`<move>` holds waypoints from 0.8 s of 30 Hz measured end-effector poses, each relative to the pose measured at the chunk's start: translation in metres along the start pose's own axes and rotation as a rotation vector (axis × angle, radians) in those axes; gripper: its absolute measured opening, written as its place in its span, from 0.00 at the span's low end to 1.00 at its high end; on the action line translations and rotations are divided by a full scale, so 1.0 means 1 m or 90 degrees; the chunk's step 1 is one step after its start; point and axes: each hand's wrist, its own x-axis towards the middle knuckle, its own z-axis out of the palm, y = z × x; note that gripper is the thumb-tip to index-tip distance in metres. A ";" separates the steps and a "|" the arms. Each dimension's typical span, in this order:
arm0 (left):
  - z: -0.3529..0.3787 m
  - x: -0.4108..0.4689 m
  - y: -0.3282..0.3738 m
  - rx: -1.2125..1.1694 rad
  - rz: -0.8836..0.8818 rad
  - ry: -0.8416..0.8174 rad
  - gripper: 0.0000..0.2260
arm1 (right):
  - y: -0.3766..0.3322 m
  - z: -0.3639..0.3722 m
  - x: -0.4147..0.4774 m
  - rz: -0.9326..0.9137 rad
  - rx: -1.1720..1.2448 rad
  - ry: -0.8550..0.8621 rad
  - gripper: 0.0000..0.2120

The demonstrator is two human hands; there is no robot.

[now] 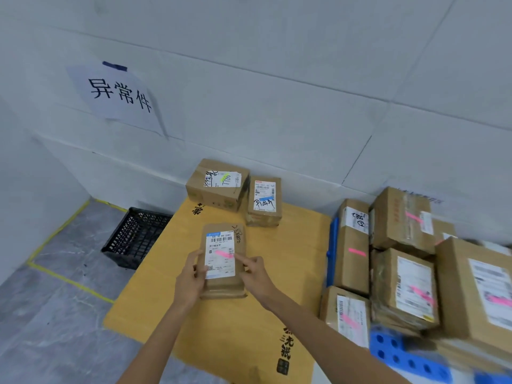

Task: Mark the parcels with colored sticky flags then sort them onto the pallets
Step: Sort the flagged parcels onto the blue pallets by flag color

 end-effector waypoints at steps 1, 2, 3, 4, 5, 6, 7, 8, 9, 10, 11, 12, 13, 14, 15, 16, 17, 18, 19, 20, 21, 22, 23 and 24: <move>0.004 -0.008 0.011 0.000 0.029 0.008 0.15 | -0.001 -0.009 -0.010 -0.030 -0.003 0.018 0.20; 0.008 -0.018 0.025 -0.007 0.056 0.015 0.15 | -0.001 -0.018 -0.020 -0.061 -0.004 0.037 0.20; 0.013 -0.027 0.038 -0.018 0.087 0.020 0.14 | -0.001 -0.028 -0.030 -0.094 0.000 0.058 0.20; 0.018 -0.037 0.055 -0.030 0.118 0.022 0.13 | -0.001 -0.039 -0.040 -0.122 0.012 0.083 0.20; 0.023 -0.048 0.072 -0.041 0.149 0.027 0.13 | -0.001 -0.051 -0.050 -0.147 0.027 0.105 0.20; 0.028 -0.060 0.090 -0.055 0.177 0.034 0.15 | -0.002 -0.064 -0.060 -0.171 0.040 0.122 0.20; 0.035 -0.071 0.105 -0.071 0.202 0.042 0.17 | -0.003 -0.078 -0.072 -0.195 0.053 0.139 0.19; 0.042 -0.082 0.119 -0.086 0.224 0.048 0.18 | -0.005 -0.092 -0.085 -0.219 0.064 0.159 0.19; 0.050 -0.095 0.133 -0.096 0.250 0.054 0.17 | -0.006 -0.106 -0.098 -0.246 0.075 0.184 0.19; 0.065 -0.114 0.151 -0.104 0.276 0.059 0.17 | -0.004 -0.128 -0.117 -0.277 0.079 0.217 0.20; 0.069 -0.122 0.162 -0.114 0.286 0.062 0.17 | -0.008 -0.138 -0.126 -0.306 0.086 0.236 0.21; 0.074 -0.131 0.172 -0.122 0.299 0.071 0.16 | -0.011 -0.148 -0.136 -0.324 0.093 0.244 0.22; 0.087 -0.145 0.185 -0.125 0.321 0.083 0.16 | -0.009 -0.164 -0.153 -0.342 0.105 0.246 0.22; 0.100 -0.160 0.198 -0.127 0.338 0.092 0.16 | -0.006 -0.182 -0.170 -0.353 0.113 0.247 0.23; 0.112 -0.175 0.210 -0.130 0.356 0.100 0.17 | -0.002 -0.197 -0.188 -0.362 0.121 0.244 0.23; 0.124 -0.188 0.223 -0.128 0.377 0.110 0.17 | 0.000 -0.212 -0.205 -0.368 0.125 0.244 0.23; 0.135 -0.200 0.235 -0.124 0.398 0.120 0.17 | 0.004 -0.227 -0.222 -0.373 0.130 0.248 0.22; 0.146 -0.211 0.246 -0.118 0.418 0.126 0.17 | 0.008 -0.241 -0.237 -0.383 0.140 0.253 0.22; 0.157 -0.220 0.256 -0.113 0.437 0.124 0.17 | 0.013 -0.254 -0.250 -0.390 0.153 0.263 0.21; 0.169 -0.228 0.265 -0.106 0.451 0.117 0.17 | 0.020 -0.268 -0.262 -0.388 0.160 0.278 0.20; 0.181 -0.235 0.273 -0.102 0.455 0.107 0.16 | 0.026 -0.280 -0.273 -0.382 0.161 0.293 0.20; 0.192 -0.242 0.280 -0.101 0.460 0.094 0.16 | 0.032 -0.292 -0.282 -0.376 0.162 0.312 0.20; 0.203 -0.247 0.286 -0.101 0.467 0.079 0.15 | 0.038 -0.303 -0.291 -0.370 0.166 0.326 0.19; 0.214 -0.253 0.293 -0.100 0.477 0.065 0.15 | 0.044 -0.315 -0.299 -0.364 0.171 0.342 0.19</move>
